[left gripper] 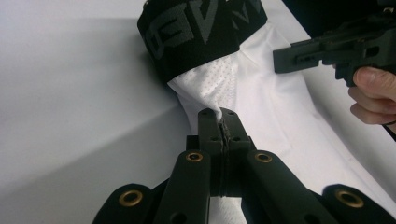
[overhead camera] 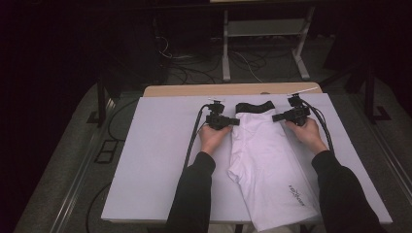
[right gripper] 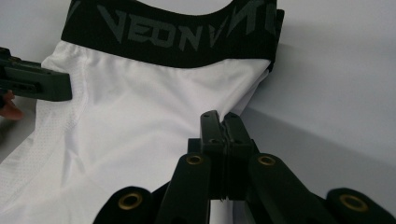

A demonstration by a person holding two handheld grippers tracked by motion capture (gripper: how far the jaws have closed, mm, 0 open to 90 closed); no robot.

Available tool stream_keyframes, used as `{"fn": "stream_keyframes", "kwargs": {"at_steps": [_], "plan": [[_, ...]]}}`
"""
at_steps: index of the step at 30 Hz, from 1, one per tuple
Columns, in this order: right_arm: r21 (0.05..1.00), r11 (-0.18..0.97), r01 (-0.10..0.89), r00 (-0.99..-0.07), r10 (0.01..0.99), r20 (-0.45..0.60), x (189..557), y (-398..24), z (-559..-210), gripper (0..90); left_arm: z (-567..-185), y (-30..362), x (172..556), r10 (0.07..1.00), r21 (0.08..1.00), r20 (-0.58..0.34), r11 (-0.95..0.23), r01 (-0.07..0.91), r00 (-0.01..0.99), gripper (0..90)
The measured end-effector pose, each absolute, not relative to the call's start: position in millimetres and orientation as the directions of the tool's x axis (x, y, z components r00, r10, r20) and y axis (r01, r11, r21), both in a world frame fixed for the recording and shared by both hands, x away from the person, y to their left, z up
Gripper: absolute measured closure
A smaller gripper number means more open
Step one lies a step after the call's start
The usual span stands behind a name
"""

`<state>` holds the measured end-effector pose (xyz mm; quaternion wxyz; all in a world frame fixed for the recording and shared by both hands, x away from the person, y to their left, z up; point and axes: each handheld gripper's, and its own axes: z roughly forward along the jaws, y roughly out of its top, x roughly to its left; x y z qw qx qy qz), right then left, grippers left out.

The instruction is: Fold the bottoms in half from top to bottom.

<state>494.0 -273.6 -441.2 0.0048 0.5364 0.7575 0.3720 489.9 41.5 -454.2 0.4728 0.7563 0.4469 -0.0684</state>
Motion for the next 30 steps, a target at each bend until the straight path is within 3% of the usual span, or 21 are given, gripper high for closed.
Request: {"fn": "stream_keyframes", "kwargs": {"at_steps": [30], "plan": [[0.676,0.116,0.728,-0.509,0.751,0.42,440,-290,-417,87.4,-423,47,449,0.53,0.737,-0.5,-0.153,0.658,0.685,88.9]]}}
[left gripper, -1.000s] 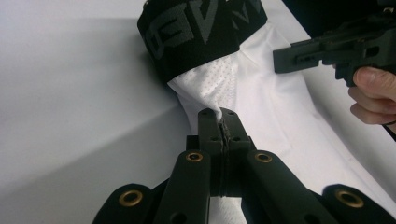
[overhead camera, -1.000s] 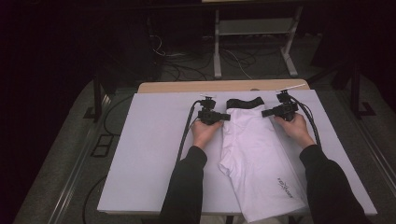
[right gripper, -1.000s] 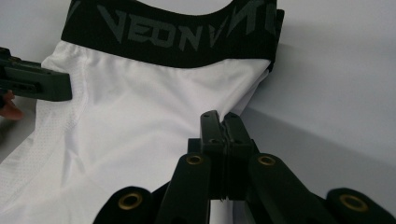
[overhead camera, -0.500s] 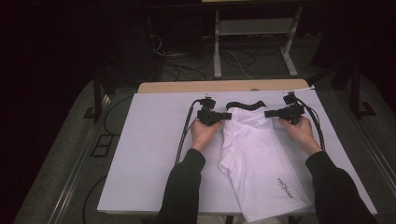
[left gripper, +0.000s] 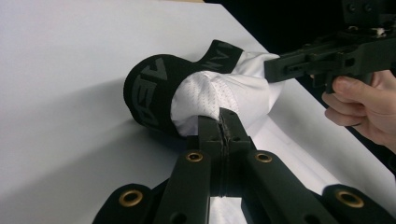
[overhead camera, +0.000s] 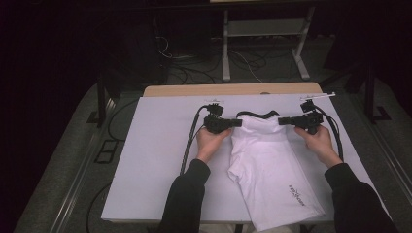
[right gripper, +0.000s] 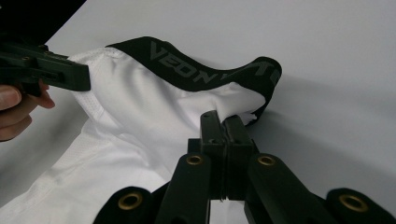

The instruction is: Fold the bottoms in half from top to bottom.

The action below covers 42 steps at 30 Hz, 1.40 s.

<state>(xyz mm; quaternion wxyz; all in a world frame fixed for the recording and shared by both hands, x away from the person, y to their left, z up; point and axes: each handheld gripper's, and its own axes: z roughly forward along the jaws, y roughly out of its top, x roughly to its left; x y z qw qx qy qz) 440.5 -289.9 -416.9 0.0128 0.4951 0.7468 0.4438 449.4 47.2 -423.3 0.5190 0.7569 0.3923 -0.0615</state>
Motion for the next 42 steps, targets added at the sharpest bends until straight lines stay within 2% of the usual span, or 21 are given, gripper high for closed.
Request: {"fn": "stream_keyframes", "kwargs": {"at_steps": [21,42], "plan": [[0.715,0.156,0.682,-0.571,0.724,0.387,402,-297,-398,87.4,-398,45,414,0.463,0.782,-0.454,-0.204,0.589,0.762,88.8],[0.729,0.171,0.663,-0.596,0.709,0.376,366,-304,-398,87.4,-402,43,378,0.421,0.808,-0.447,-0.19,0.558,0.789,88.8]]}}
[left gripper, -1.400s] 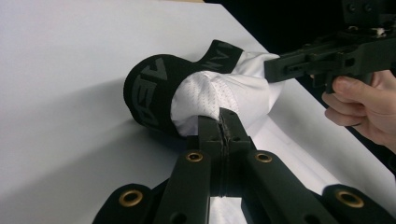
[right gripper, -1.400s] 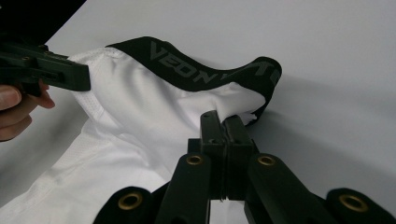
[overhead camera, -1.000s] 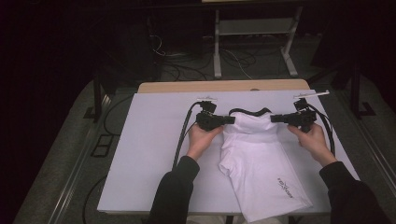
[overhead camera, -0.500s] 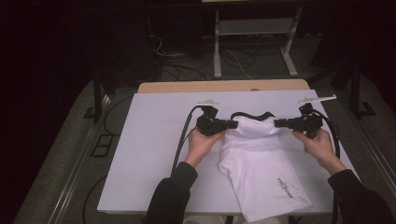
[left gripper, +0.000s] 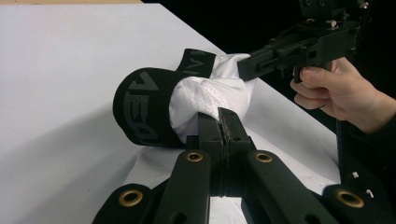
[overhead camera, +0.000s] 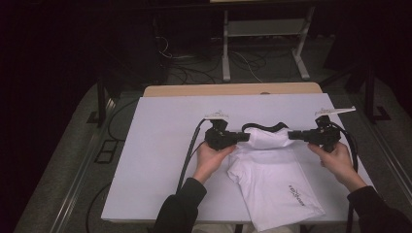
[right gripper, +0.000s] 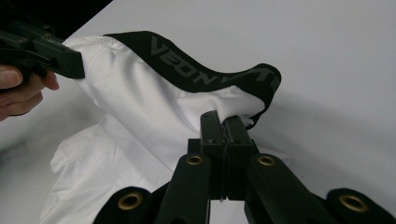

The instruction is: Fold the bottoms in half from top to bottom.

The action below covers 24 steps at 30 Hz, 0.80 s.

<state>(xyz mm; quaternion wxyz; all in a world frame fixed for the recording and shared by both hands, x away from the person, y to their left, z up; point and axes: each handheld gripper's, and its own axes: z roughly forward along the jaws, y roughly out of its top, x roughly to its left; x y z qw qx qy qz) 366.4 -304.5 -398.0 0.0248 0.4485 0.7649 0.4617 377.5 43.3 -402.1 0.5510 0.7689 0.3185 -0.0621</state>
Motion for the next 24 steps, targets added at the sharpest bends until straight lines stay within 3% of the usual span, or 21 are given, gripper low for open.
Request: {"fn": "stream_keyframes", "kwargs": {"at_steps": [24], "plan": [[0.729,0.194,0.656,-0.622,0.687,0.377,335,-308,-398,87.4,-397,40,343,0.35,0.818,-0.43,-0.239,0.523,0.832,88.8]]}}
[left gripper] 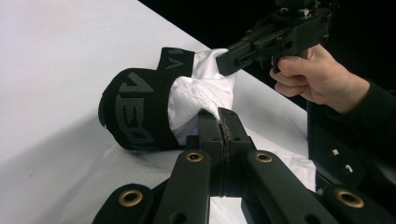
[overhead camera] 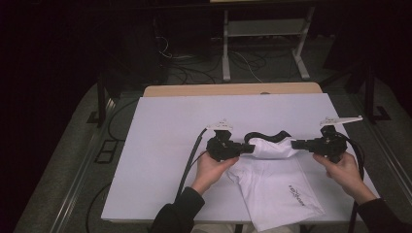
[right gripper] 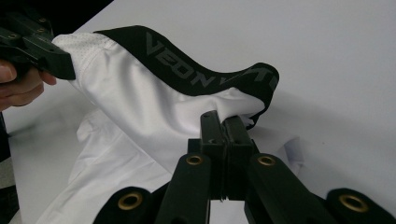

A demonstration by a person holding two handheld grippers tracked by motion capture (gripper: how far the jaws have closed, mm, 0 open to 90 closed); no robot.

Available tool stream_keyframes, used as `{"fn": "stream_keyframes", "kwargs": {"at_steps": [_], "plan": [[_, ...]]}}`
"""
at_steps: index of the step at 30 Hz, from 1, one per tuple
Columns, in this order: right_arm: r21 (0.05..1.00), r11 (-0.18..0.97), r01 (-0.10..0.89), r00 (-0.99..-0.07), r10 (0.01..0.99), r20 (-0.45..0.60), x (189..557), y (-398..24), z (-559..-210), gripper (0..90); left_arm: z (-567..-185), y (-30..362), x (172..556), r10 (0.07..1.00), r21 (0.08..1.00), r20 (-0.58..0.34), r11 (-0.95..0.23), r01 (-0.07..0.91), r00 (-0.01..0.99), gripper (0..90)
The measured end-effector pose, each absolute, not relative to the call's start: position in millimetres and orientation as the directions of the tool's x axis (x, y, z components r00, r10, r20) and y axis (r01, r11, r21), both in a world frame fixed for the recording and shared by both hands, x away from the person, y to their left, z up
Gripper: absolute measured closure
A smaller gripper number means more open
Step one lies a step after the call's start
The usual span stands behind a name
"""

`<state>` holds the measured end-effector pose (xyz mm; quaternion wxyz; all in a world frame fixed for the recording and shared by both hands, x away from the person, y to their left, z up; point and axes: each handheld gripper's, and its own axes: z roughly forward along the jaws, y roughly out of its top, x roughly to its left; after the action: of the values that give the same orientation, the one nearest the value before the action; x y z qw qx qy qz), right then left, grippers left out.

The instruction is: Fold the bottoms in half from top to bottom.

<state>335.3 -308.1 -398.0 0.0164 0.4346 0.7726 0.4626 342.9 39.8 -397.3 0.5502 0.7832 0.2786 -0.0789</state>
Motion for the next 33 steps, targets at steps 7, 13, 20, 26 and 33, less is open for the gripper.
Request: {"fn": "stream_keyframes", "kwargs": {"at_steps": [7,13,20,26,33], "plan": [[0.726,0.207,0.656,-0.632,0.678,0.377,323,-309,-398,87.4,-399,41,335,0.329,0.815,-0.44,-0.244,0.526,0.835,88.8],[0.719,0.209,0.663,-0.631,0.673,0.386,314,-312,-401,87.4,-398,39,326,0.308,0.816,-0.431,-0.268,0.512,0.848,88.8],[0.711,0.213,0.67,-0.627,0.675,0.389,307,-315,-405,87.4,-400,34,318,0.281,0.813,-0.427,-0.295,0.501,0.859,88.8],[0.703,0.221,0.677,-0.627,0.673,0.393,304,-316,-408,87.4,-404,31,313,0.259,0.809,-0.43,-0.314,0.497,0.865,88.8],[0.687,0.234,0.688,-0.626,0.67,0.398,298,-315,-413,87.4,-410,32,307,0.246,0.797,-0.429,-0.35,0.493,0.869,88.8]]}}
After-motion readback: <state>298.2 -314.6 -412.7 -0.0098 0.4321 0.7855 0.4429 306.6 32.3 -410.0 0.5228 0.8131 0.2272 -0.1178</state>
